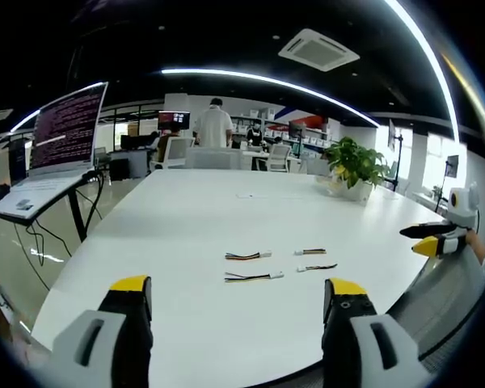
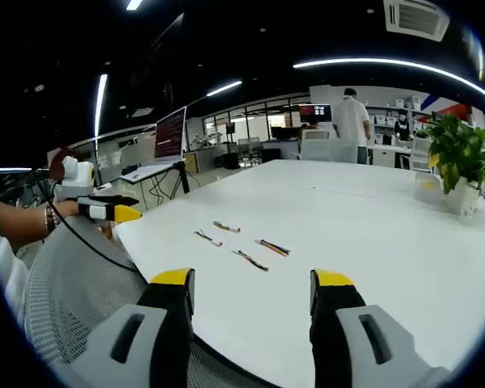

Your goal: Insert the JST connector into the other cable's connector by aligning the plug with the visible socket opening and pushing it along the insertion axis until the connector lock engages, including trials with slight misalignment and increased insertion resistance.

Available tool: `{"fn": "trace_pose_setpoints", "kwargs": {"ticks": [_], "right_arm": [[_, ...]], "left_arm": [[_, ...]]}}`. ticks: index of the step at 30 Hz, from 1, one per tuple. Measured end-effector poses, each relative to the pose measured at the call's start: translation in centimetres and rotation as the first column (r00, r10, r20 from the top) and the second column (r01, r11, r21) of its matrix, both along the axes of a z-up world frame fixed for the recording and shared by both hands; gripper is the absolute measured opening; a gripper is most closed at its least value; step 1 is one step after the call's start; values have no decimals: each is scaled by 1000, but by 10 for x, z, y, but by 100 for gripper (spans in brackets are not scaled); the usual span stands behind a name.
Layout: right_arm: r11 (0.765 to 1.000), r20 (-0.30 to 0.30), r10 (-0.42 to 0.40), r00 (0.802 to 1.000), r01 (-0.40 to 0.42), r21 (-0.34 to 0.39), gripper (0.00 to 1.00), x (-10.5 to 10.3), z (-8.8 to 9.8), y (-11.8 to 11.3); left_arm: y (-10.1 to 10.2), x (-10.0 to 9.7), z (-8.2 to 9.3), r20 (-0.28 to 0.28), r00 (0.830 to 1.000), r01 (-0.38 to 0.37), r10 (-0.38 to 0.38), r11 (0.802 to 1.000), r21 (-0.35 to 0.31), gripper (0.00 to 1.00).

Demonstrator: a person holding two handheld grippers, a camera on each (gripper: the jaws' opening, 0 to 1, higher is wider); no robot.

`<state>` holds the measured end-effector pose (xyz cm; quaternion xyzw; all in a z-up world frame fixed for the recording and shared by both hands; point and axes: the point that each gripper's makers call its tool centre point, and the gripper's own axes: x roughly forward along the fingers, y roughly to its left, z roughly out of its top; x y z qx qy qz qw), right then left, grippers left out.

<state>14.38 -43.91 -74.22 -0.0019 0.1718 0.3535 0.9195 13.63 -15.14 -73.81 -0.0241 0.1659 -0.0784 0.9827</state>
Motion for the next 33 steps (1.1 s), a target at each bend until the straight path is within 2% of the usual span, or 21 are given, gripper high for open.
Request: {"fn": "trace_pose_setpoints", "kwargs": {"ticks": [22, 33], "right_arm": [[1000, -2, -10, 1000, 10, -1, 55, 1, 0, -1], [1000, -19, -25, 1000, 24, -14, 53, 2, -3, -2]], "left_arm": [[0, 0, 0, -1, 1000, 4, -4, 1000, -1, 85], [2, 0, 3, 15, 1000, -3, 3, 1000, -25, 81]]}}
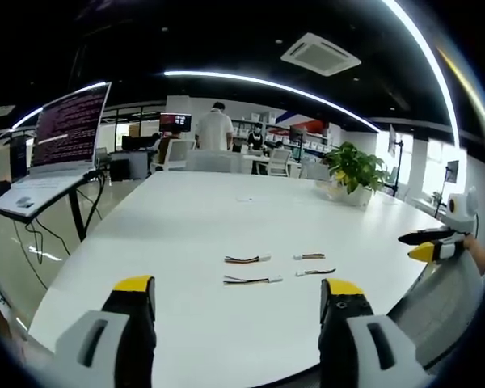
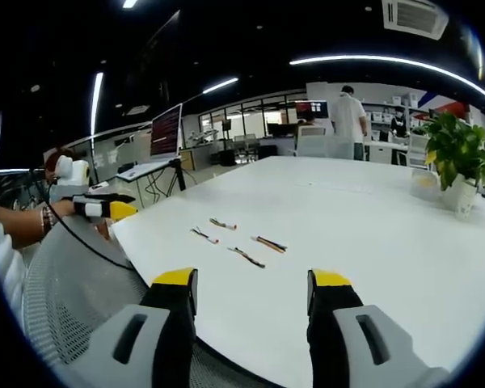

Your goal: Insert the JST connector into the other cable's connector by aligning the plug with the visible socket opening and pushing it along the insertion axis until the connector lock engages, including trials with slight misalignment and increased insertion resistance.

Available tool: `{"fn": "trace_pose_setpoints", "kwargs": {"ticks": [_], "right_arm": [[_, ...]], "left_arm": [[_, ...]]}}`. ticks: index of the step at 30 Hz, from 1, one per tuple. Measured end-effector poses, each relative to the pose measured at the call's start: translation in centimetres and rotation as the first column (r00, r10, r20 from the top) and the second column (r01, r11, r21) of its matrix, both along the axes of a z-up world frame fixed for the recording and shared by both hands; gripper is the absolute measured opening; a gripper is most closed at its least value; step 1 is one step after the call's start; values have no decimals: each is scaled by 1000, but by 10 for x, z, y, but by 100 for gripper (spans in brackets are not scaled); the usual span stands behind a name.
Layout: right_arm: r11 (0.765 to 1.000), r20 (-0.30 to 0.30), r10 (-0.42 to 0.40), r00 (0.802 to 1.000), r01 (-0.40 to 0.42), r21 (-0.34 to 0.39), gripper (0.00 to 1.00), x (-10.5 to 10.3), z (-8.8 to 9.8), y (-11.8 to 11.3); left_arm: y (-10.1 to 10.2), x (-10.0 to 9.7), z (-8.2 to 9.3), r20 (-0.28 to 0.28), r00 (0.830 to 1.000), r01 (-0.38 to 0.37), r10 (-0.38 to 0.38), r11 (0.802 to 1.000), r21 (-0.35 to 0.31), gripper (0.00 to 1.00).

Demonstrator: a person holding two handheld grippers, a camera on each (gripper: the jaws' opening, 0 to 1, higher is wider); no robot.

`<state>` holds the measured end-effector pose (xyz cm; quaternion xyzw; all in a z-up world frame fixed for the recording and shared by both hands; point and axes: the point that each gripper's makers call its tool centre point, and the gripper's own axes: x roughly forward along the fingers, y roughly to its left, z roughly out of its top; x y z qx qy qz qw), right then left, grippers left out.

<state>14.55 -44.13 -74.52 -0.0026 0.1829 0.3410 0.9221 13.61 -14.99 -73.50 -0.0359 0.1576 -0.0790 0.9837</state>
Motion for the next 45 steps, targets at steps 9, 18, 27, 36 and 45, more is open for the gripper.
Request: {"fn": "trace_pose_setpoints", "kwargs": {"ticks": [9, 18, 27, 36, 45], "right_arm": [[1000, -1, -18, 1000, 18, 7, 55, 1, 1, -2], [998, -23, -60, 998, 60, 7, 60, 4, 0, -8], [995, -55, -98, 994, 96, -38, 61, 6, -6, -15], [995, -51, -94, 994, 92, -35, 65, 14, 5, -18], [998, -30, -69, 997, 69, -11, 71, 31, 13, -15]], "left_arm": [[-3, -1, -6, -39, 999, 31, -30, 999, 18, 79], [-4, -1, -6, -45, 998, 36, -36, 999, 5, 83], [-6, 1, -12, -112, 990, 79, -88, 993, -86, 98], [-5, 19, -6, -149, 976, 168, -160, 985, 39, 99], [-12, 53, 12, -97, 973, 218, -210, 972, 84, 99]]}}
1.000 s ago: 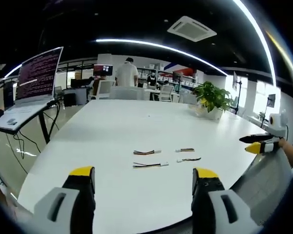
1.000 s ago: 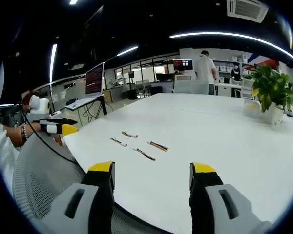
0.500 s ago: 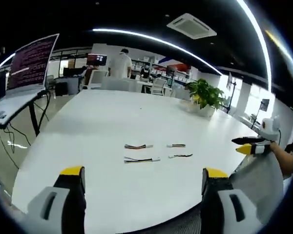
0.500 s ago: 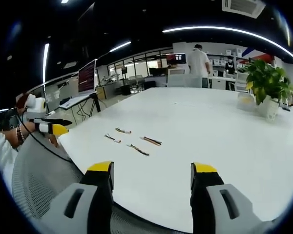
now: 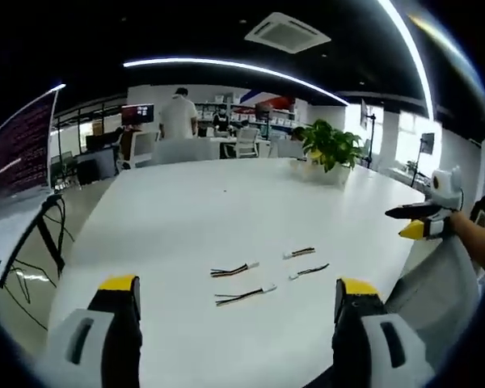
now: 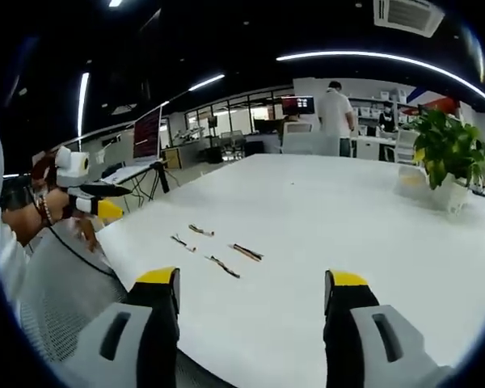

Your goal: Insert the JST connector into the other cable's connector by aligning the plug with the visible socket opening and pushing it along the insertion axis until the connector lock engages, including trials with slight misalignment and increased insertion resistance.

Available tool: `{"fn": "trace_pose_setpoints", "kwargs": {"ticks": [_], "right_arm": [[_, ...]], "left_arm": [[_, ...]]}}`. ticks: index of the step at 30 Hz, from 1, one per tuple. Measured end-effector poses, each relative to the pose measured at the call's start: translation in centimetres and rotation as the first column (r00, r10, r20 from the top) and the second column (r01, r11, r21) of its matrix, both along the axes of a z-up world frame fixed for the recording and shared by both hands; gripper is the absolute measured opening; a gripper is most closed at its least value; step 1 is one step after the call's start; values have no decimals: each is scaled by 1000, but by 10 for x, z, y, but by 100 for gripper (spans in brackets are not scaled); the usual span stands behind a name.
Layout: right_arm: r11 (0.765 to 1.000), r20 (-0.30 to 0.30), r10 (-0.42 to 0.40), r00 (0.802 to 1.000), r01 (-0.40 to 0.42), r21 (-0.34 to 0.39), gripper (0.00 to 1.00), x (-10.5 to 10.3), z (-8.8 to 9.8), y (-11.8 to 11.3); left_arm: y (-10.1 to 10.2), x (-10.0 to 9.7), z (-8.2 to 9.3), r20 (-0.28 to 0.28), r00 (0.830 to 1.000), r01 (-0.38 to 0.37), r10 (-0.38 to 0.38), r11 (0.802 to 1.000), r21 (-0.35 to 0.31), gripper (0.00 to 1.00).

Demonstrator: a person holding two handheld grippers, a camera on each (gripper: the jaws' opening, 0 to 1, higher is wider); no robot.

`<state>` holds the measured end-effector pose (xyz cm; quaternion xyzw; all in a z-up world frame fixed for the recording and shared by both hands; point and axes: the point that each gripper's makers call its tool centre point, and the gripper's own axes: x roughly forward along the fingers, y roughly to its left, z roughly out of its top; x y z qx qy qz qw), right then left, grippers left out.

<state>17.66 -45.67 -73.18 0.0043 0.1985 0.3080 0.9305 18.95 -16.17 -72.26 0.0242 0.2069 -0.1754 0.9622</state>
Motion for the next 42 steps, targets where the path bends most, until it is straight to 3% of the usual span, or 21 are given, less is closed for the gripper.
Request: {"fn": "trace_pose_setpoints", "kwargs": {"ticks": [8, 9, 10, 12, 15, 19, 23, 27, 32, 36, 42], "right_arm": [[999, 42, 24, 999, -23, -24, 67, 10, 11, 2], [999, 57, 26, 998, -25, -27, 68, 13, 14, 2], [999, 114, 26, 993, -22, -40, 70, 21, 23, 2], [1000, 176, 29, 984, -28, -9, 73, 29, 38, 6], [996, 231, 19, 973, -38, 77, 75, 41, 62, 15], [996, 281, 44, 959, -65, 66, 66, 54, 73, 26], [993, 309, 51, 950, -81, 85, 71, 67, 82, 36], [992, 332, 46, 942, -83, 98, 67, 80, 91, 40], [994, 346, 61, 936, -91, 69, 63, 101, 103, 46], [992, 360, 91, 928, -114, 44, 61, 118, 108, 55], [987, 321, 138, 937, -156, 32, 59, 136, 90, 70]], "left_arm": [[-5, 24, 10, 21, 999, 46, -46, 999, -7, 99], [-6, 28, 11, 27, 998, 54, -54, 999, -7, 99], [-9, 33, 11, 28, 996, 83, -83, 997, -1, 99], [-13, 40, 10, 5, 995, 103, -103, 995, -13, 99], [-20, 54, 21, 34, 992, 124, -122, 991, -44, 99], [-27, 70, 34, 58, 988, 145, -142, 987, -67, 99], [-29, 88, 41, 76, 987, 148, -142, 987, -70, 99], [-32, 106, 46, 88, 987, 145, -136, 984, -105, 99], [-33, 125, 40, 76, 989, 137, -128, 982, -130, 99], [-36, 131, 24, 21, 990, 142, -141, 981, -131, 99], [-33, 147, 1, -23, 990, 138, -142, 983, -119, 99]]}}
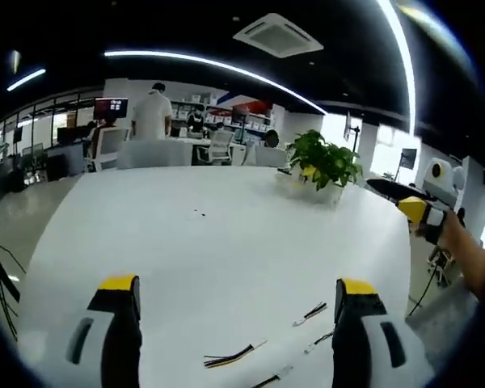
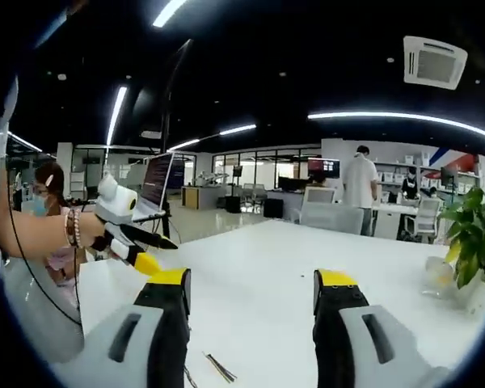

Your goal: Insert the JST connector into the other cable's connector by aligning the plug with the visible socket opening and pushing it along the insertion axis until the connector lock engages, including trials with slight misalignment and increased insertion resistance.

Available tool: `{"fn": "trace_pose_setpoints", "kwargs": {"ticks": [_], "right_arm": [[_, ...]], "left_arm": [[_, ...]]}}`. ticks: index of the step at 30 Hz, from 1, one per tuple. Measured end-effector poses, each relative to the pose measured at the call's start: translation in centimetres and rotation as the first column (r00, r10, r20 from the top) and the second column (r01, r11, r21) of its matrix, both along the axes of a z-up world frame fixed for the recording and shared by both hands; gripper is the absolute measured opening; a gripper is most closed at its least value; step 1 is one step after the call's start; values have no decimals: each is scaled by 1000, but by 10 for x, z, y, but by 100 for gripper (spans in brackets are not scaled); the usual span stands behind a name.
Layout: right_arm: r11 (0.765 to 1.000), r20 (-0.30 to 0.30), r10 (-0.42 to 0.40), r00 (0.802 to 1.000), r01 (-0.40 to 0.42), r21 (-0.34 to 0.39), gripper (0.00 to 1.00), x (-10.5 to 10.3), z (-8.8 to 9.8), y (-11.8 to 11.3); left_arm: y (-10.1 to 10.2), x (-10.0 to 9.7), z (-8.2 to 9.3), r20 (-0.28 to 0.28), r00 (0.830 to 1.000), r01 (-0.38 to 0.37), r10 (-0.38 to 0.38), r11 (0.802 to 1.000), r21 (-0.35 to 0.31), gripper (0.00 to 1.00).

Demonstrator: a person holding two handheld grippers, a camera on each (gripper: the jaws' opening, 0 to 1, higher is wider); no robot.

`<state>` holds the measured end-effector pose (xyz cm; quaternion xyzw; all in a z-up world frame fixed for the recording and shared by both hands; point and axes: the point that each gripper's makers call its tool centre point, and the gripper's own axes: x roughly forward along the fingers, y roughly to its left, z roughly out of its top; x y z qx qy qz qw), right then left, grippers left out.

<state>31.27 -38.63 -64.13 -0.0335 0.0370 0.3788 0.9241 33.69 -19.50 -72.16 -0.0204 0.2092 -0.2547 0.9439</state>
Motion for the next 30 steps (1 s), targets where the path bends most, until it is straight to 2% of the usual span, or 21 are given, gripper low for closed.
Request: {"fn": "trace_pose_setpoints", "kwargs": {"ticks": [3, 8, 11, 15, 17, 19, 20, 23, 25, 26, 28, 30], "right_arm": [[1000, -22, 26, 999, -26, -10, 57, 8, -10, 8], [996, -46, 86, 995, -86, 6, 55, 21, -18, 25], [995, -71, 104, 992, -104, 8, 53, 29, -29, 31], [986, -104, 160, 982, -164, -37, 50, 33, -52, 43], [978, -118, 192, 974, -200, -56, 50, 33, -63, 49], [969, -133, 229, 964, -239, -64, 49, 30, -73, 54], [964, -135, 248, 959, -258, -68, 49, 28, -77, 56], [952, -183, 274, 944, -293, -86, 46, 24, -98, 59], [948, -179, 283, 942, -303, -95, 46, 23, -103, 61], [939, -186, 305, 934, -327, -104, 46, 19, -109, 64], [918, -213, 342, 915, -374, -135, 44, 11, -123, 66], [906, -230, 354, 906, -394, -157, 44, 7, -134, 68]], "left_arm": [[3, 7, -13, -23, 1000, -7, 8, 1000, 12, 99], [2, 17, -34, -55, 998, 25, -23, 999, 34, 99], [-1, 23, -42, -47, 998, 48, -46, 998, 48, 99], [-9, 26, -52, -31, 995, 93, -91, 994, 54, 99], [-12, 30, -56, 13, 992, 123, -125, 989, 87, 99], [-19, 28, -60, 33, 986, 158, -161, 985, 75, 99], [-23, 24, -62, 22, 985, 171, -172, 985, 37, 99], [-28, 18, -67, 26, 977, 209, -210, 978, 28, 99], [-33, 15, -70, 42, 969, 242, -243, 970, 27, 99], [-36, 12, -73, 45, 963, 267, -267, 964, 15, 99], [-39, 7, -86, 9, 957, 291, -291, 957, -4, 99], [-41, 1, -97, -8, 948, 318, -318, 948, -9, 99]]}}
